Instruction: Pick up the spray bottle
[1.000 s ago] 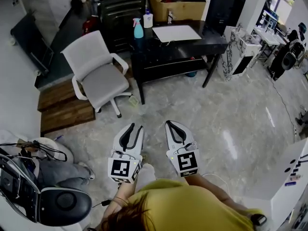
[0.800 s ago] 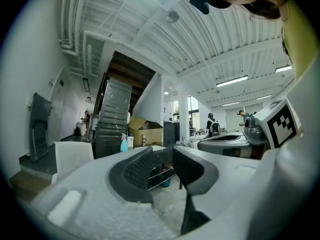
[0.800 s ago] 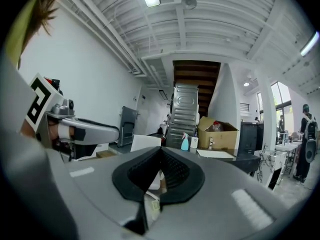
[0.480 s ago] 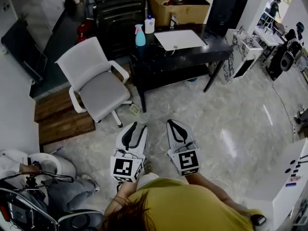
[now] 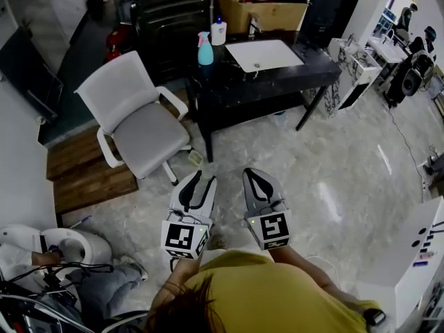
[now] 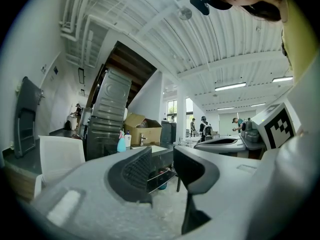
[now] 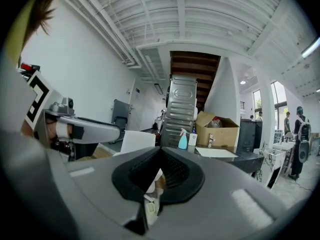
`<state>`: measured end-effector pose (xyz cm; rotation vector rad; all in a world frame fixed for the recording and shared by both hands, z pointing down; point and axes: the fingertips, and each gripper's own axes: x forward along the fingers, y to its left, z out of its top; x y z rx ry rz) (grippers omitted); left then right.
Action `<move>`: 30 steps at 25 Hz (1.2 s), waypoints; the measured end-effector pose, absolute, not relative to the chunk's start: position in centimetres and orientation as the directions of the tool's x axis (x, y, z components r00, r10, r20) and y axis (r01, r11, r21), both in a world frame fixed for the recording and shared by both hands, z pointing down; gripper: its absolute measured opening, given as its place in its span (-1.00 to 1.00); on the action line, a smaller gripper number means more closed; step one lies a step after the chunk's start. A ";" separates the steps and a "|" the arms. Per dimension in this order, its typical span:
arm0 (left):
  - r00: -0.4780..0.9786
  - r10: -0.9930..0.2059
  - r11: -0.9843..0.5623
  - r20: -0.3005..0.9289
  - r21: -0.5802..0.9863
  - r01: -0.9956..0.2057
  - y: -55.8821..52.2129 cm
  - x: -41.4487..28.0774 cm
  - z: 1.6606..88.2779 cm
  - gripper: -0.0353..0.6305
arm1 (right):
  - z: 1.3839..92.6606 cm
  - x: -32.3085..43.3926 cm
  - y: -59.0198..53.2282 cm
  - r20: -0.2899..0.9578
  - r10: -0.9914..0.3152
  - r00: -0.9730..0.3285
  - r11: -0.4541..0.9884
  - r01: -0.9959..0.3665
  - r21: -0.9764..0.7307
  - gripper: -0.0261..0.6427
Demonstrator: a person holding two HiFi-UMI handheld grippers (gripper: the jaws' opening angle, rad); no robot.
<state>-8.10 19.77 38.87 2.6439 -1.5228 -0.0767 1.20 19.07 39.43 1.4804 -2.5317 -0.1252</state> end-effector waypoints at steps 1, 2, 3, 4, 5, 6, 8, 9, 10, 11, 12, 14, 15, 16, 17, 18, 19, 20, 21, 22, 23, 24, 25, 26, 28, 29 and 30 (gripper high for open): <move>0.500 -0.866 -0.497 0.002 0.106 -0.861 19.3 -8.3 39.0 -0.47 | 39.5 1.1 18.7 0.136 -0.869 -0.475 0.493 -0.852 0.176 -0.92; 0.498 -0.867 -0.495 0.002 0.109 -0.862 18.9 -8.4 39.0 -0.47 | 39.6 1.0 18.4 0.138 -0.870 -0.473 0.492 -0.853 0.175 -0.92; 0.498 -0.867 -0.495 0.002 0.110 -0.862 18.4 -8.5 39.0 -0.47 | 39.6 1.0 18.0 0.140 -0.871 -0.470 0.489 -0.854 0.175 -0.92; 0.500 -0.866 -0.496 0.002 0.111 -0.861 17.9 -8.5 39.0 -0.47 | 39.6 1.0 17.6 0.141 -0.873 -0.467 0.487 -0.856 0.175 -0.92; 0.503 -0.864 -0.500 0.001 0.111 -0.859 17.4 -8.5 39.0 -0.47 | 39.6 1.1 17.0 0.141 -0.874 -0.464 0.484 -0.858 0.174 -0.92; 0.507 -0.862 -0.504 0.000 0.111 -0.857 16.8 -8.4 38.9 -0.47 | 39.5 1.2 16.4 0.140 -0.876 -0.462 0.481 -0.860 0.172 -0.92; 0.512 -0.859 -0.509 -0.002 0.109 -0.854 15.5 -8.3 38.8 -0.47 | 39.4 1.1 14.9 0.134 -0.877 -0.461 0.479 -0.862 0.170 -0.92; 0.514 -0.858 -0.511 -0.004 0.108 -0.853 14.8 -8.4 38.8 -0.48 | 39.4 1.0 14.2 0.129 -0.878 -0.462 0.478 -0.862 0.169 -0.92; 0.515 -0.857 -0.513 -0.006 0.107 -0.852 13.9 -8.4 38.7 -0.47 | 39.3 0.9 13.3 0.124 -0.877 -0.464 0.479 -0.861 0.169 -0.92; 0.516 -0.856 -0.514 -0.009 0.105 -0.851 13.0 -8.4 38.7 -0.47 | 39.2 0.8 12.4 0.117 -0.877 -0.467 0.481 -0.860 0.170 -0.92; 0.517 -0.856 -0.515 -0.012 0.101 -0.851 12.0 -8.4 38.7 -0.47 | 39.2 0.7 11.4 0.110 -0.875 -0.471 0.483 -0.859 0.171 -0.92; 0.515 -0.857 -0.514 -0.016 0.093 -0.853 9.8 -8.5 38.8 -0.47 | 39.2 0.4 9.1 0.100 -0.871 -0.481 0.491 -0.853 0.174 -0.92; 0.512 -0.859 -0.511 -0.018 0.091 -0.855 8.6 -8.5 38.9 -0.47 | 39.3 0.3 7.8 0.097 -0.868 -0.487 0.497 -0.850 0.175 -0.92; 0.507 -0.861 -0.507 -0.022 0.090 -0.857 7.3 -8.6 39.0 -0.47 | 39.4 0.2 6.4 0.094 -0.864 -0.494 0.503 -0.846 0.177 -0.92; 0.502 -0.864 -0.503 -0.025 0.090 -0.860 5.9 -8.6 39.0 -0.47 | 39.5 0.1 5.0 0.091 -0.861 -0.501 0.509 -0.842 0.179 -0.92; 0.498 -0.867 -0.498 -0.029 0.090 -0.862 4.4 -8.6 39.1 -0.47 | 39.4 0.1 3.5 0.087 -0.857 -0.508 0.515 -0.838 0.183 -0.92; 0.494 -0.869 -0.495 -0.033 0.092 -0.864 2.9 -8.5 39.1 -0.47 | 39.4 0.1 2.0 0.086 -0.854 -0.514 0.520 -0.833 0.188 -0.92; 0.491 -0.871 -0.492 -0.036 0.094 -0.866 1.3 -8.3 39.1 -0.47 | 39.5 0.2 0.3 0.086 -0.850 -0.519 0.526 -0.829 0.190 -0.92; 0.487 -0.873 -0.488 -0.039 0.093 -0.868 -0.3 -8.2 39.1 -0.47 | 39.5 0.3 -1.4 0.087 -0.847 -0.525 0.532 -0.826 0.189 -0.92; 0.482 -0.875 -0.483 -0.040 0.091 -0.871 -2.0 -8.1 39.0 -0.47 | 39.6 0.4 -3.2 0.089 -0.843 -0.531 0.538 -0.822 0.186 -0.92; 0.475 -0.879 -0.477 -0.040 0.089 -0.874 -3.7 -8.0 38.9 -0.47 | 39.6 0.5 -5.0 0.090 -0.838 -0.537 0.544 -0.819 0.183 -0.92; 0.469 -0.882 -0.470 -0.039 0.088 -0.878 -5.3 -7.8 38.8 -0.47 | 39.5 0.6 -6.8 0.092 -0.834 -0.544 0.552 -0.814 0.181 -0.92; 0.463 -0.886 -0.465 -0.038 0.088 -0.881 -6.8 -7.6 38.7 -0.47 | 39.5 0.7 -8.5 0.096 -0.828 -0.552 0.560 -0.809 0.181 -0.92; 0.458 -0.888 -0.459 -0.036 0.086 -0.884 -8.2 -7.4 38.6 -0.47 | 39.4 0.8 -10.1 0.100 -0.822 -0.560 0.569 -0.802 0.182 -0.92; 0.448 -0.893 -0.449 -0.034 0.084 -0.890 -11.1 -7.1 38.3 -0.47 | 39.4 0.8 -13.2 0.109 -0.808 -0.578 0.588 -0.788 0.182 -0.92; 0.441 -0.897 -0.443 -0.034 0.084 -0.893 -12.5 -7.1 38.1 -0.47 | 39.4 0.7 -14.7 0.113 -0.801 -0.588 0.598 -0.780 0.182 -0.92; 0.434 -0.900 -0.435 -0.033 0.084 -0.896 -13.8 -7.0 37.9 -0.47 | 39.4 0.7 -16.2 0.118 -0.794 -0.597 0.608 -0.773 0.182 -0.92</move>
